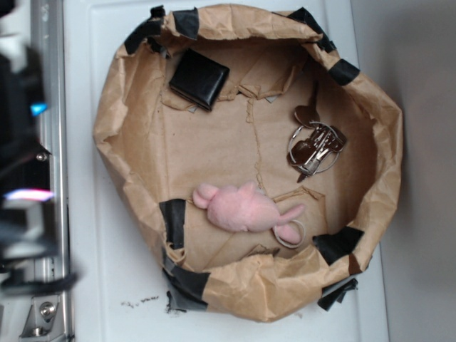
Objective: Grab the black box.
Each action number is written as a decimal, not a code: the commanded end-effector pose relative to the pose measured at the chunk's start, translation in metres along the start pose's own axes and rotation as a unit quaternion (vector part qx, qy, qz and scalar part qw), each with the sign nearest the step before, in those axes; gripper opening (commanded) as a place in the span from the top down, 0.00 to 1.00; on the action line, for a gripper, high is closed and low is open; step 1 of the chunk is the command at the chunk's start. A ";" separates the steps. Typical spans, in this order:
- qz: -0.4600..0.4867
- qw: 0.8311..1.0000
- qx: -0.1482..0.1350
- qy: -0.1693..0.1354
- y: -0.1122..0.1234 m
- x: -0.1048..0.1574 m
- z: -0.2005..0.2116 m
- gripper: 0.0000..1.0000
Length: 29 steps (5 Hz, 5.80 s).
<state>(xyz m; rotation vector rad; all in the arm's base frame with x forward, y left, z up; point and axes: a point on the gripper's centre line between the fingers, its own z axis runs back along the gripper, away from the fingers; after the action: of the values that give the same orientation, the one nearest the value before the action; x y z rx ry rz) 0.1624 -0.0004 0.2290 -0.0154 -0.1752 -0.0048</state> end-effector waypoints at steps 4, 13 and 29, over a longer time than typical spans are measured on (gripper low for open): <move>-0.391 0.908 0.072 0.134 0.033 0.049 -0.137 0.00; -0.336 0.927 0.069 0.149 0.095 0.019 -0.161 0.00; -0.378 0.912 0.084 0.133 0.075 0.024 -0.162 0.00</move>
<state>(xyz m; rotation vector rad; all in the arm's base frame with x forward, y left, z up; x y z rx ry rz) 0.2187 0.0773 0.0692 0.2025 0.1276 -0.7594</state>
